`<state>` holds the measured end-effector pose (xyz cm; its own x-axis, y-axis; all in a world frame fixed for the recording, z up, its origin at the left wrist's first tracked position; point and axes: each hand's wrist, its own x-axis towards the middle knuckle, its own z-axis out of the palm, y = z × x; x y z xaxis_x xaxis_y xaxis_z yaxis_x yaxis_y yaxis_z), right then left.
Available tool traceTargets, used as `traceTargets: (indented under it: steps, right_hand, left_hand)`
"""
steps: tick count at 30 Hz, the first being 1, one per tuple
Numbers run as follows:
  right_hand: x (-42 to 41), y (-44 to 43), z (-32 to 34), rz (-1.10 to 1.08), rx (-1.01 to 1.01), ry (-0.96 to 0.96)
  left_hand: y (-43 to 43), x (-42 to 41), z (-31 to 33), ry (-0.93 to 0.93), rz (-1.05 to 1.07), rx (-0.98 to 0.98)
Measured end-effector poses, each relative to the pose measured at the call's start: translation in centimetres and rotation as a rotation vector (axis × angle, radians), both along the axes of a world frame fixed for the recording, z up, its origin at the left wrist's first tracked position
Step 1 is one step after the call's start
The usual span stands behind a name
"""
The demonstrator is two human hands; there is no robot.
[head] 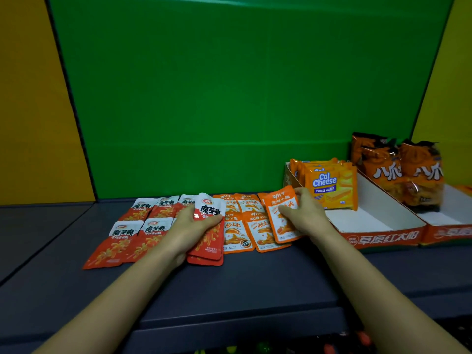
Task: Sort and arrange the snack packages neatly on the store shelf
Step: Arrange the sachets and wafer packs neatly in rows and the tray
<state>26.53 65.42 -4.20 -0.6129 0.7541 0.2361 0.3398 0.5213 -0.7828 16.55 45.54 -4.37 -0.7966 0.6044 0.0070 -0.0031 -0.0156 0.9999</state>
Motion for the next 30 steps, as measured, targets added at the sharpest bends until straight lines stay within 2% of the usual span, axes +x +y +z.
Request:
traceTargets:
  steps: [4, 7, 15, 18, 20, 24, 26, 30]
  right_hand:
    - [-0.3, 0.1, -0.9, -0.03, 0.183, -0.206]
    - [-0.2, -0.2, -1.4, -0.051, 0.272, -0.274]
    - [-0.1, -0.9, -1.8, -0.062, 0.444, -0.381]
    - [0.4, -2.3, -1.0, -0.028, 0.588, -0.28]
    - [0.5, -4.4, -0.1, 0.106, 0.508, -0.143]
    - [-0.7, -9.2, 0.3, 0.443, 0.135, -0.019]
    - [-1.3, -10.6, -0.2, 0.46, 0.053, 0.045]
    - [-1.8, -12.4, -1.4, 0.503, -0.088, 0.025]
  left_hand:
    - [0.1, 0.2, 0.0, 0.001, -0.006, -0.006]
    - [0.0, 0.2, 0.0, -0.011, -0.01, -0.013]
    - [0.0, 0.1, 0.1, -0.04, 0.007, -0.036]
    - [-0.2, 0.0, 0.5, -0.083, 0.051, -0.055]
    - [-0.5, 0.3, 0.9, -0.107, 0.062, -0.017]
    - [-2.2, 1.7, 1.1, -0.08, 0.043, 0.025]
    - [-3.3, 2.1, 0.6, -0.03, -0.005, 0.043]
    - [-6.2, 2.4, -0.6, -0.017, -0.037, 0.046]
